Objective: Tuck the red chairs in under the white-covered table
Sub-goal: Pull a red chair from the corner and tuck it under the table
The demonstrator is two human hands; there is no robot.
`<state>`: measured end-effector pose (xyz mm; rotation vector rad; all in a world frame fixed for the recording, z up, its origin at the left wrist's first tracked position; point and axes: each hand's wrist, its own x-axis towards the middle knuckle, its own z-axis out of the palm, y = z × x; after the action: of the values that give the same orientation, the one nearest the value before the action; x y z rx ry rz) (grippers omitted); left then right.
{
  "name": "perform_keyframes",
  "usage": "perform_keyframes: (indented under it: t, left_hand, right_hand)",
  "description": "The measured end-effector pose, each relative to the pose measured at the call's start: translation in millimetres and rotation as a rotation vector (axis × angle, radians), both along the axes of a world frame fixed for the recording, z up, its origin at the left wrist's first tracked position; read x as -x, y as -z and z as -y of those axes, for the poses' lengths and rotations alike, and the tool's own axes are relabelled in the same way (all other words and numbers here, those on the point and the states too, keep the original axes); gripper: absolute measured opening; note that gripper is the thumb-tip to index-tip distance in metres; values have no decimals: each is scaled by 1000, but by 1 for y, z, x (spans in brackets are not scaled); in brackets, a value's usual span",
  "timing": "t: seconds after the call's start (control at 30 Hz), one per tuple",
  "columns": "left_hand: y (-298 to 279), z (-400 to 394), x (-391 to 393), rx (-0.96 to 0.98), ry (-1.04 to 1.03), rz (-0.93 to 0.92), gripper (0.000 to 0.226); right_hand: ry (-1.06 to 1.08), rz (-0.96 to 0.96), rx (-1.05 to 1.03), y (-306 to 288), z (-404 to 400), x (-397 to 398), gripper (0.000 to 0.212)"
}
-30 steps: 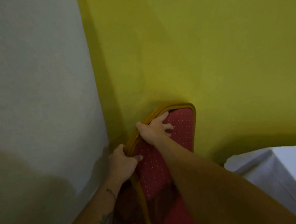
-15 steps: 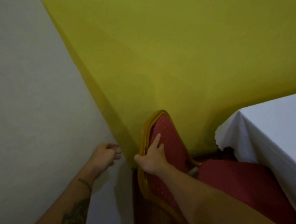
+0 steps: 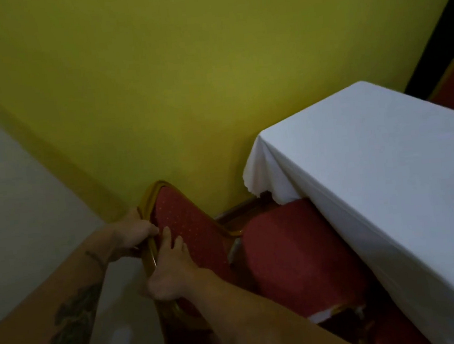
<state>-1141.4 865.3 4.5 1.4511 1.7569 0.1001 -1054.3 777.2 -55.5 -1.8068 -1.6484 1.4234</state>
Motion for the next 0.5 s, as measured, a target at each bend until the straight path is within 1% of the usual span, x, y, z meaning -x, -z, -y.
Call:
perform_keyframes:
  t: [0.1,0.17,0.23,0.27,0.33,0.4,0.47,0.5]
  left_hand:
    - [-3,17,-6,44,21,77,28]
    - [-2,29,-10,50,34,110,15]
    - [2,39,-11,50,20,155,14]
    - [4,44,-12,42,12,175,17]
    - [7,56,-14,24,3,227,31]
    - [11,68,-17,-2,-39,303,54]
    - [7,88,-26,-36,-60,328,68]
    - [4,100,-30,-47,-70,333,72]
  right_hand:
    - [11,10,-1,1,16,-11,129]
    - [28,21,-11,-2,29,-17,127]
    - [56,35,-24,-6,44,-23,124]
    - [81,47,-42,-9,53,-26,121]
    - [130,85,-88,-16,72,-28,111]
    - [175,172,-131,-22,97,-25,92]
    - [180,279,-145,-26,120,-23,69]
    - [159,319,-140,-29,129,-25,61]
